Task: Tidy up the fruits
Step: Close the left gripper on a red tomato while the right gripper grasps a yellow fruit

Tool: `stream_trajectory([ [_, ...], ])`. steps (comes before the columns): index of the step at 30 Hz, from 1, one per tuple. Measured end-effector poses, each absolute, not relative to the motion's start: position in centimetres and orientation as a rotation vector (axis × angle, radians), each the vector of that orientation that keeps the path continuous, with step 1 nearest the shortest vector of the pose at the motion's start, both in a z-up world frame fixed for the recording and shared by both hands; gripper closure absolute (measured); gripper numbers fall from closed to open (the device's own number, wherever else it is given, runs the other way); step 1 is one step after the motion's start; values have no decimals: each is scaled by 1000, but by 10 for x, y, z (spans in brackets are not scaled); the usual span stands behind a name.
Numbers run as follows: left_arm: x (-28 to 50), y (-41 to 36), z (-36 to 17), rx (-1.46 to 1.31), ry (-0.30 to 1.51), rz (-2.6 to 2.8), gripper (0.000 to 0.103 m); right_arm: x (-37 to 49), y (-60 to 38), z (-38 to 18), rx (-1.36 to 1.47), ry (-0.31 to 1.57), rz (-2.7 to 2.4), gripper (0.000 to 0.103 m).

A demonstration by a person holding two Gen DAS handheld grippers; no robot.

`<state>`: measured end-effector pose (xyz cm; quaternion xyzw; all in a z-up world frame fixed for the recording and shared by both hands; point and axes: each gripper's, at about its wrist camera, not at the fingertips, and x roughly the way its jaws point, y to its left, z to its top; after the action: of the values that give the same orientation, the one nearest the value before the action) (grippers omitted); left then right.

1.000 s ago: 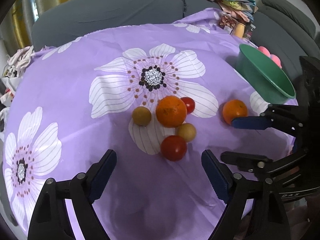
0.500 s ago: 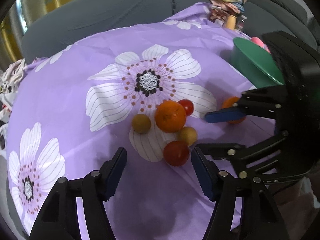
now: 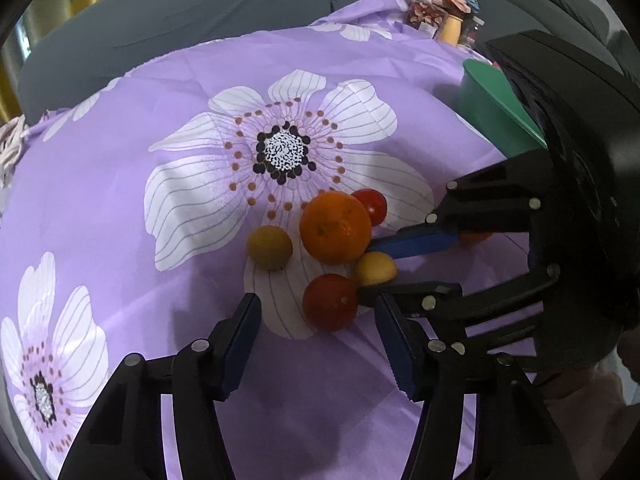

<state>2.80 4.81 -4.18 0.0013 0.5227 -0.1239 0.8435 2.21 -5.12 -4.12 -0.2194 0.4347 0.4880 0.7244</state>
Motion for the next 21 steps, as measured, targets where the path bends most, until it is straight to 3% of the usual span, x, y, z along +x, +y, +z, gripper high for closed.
stream_trajectory([
  [4, 33, 47, -44, -14, 1108, -274, 42, 25, -61, -40, -445, 966, 1058, 77],
  [8, 40, 41, -48, -24, 1123, -293, 52, 25, -76, -38, -396, 962, 1027, 77],
  [12, 45, 32, -53, -5, 1136, -290, 54, 21, -88, -33, -367, 950, 1007, 76],
  [15, 49, 29, -57, -2, 1147, -289, 70, 18, -96, -30, -342, 942, 997, 76],
  [21, 50, 25, -58, 6, 1143, -264, 70, 13, -107, -24, -305, 926, 973, 76],
])
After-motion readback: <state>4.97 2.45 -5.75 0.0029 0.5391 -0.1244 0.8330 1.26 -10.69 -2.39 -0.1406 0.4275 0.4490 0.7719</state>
